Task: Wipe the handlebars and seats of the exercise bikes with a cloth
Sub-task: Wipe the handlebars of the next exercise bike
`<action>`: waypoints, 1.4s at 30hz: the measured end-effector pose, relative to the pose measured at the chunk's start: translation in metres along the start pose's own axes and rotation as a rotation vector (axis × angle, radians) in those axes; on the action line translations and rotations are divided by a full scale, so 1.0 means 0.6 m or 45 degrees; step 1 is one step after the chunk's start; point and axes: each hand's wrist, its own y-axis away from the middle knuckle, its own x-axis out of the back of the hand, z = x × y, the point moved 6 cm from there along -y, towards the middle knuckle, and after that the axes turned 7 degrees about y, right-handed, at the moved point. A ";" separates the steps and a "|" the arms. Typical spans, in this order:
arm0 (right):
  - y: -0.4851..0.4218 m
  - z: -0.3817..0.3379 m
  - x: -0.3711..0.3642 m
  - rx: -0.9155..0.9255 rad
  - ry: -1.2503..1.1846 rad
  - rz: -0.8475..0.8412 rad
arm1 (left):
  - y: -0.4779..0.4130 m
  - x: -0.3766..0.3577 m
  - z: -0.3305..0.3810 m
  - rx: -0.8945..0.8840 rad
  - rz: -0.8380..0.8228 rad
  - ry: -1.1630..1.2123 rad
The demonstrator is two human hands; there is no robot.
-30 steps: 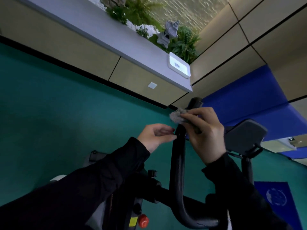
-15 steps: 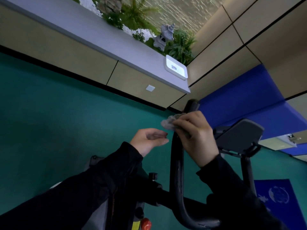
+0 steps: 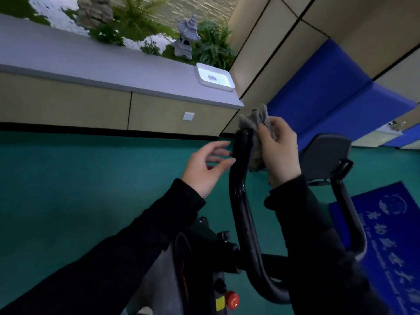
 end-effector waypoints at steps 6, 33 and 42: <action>0.014 0.016 -0.030 -0.192 -0.454 -0.179 | -0.017 -0.005 0.003 0.004 -0.054 0.003; 0.193 0.061 0.027 -0.305 0.493 -0.255 | -0.042 -0.073 0.102 -1.378 -0.786 -1.317; 0.178 0.001 0.008 -0.112 0.352 0.206 | -0.063 -0.098 0.096 -1.202 -0.996 -1.216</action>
